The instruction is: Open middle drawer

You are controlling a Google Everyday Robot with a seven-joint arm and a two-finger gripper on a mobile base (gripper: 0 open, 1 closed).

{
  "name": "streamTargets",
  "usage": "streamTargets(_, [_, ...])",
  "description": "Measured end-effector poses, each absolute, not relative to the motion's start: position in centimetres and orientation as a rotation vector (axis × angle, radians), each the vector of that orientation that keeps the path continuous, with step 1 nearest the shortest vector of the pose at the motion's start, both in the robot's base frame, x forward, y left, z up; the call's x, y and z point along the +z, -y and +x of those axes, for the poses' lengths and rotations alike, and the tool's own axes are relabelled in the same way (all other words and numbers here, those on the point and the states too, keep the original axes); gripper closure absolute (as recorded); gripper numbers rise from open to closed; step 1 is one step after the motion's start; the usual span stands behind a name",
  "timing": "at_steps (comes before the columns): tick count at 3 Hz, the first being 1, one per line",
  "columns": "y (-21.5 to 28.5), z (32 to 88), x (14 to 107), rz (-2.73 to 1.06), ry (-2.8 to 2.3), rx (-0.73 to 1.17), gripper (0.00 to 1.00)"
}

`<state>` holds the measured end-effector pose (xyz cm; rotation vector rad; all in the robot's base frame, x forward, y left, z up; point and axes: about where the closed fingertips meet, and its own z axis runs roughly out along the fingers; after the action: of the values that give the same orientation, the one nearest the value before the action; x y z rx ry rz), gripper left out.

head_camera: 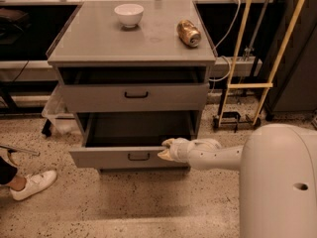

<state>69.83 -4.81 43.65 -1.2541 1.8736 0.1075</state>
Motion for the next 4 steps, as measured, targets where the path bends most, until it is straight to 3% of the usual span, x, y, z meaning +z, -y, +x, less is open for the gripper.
streamTargets(4, [5.3, 67.8, 43.5, -1.237, -1.887, 0.121, 1.00])
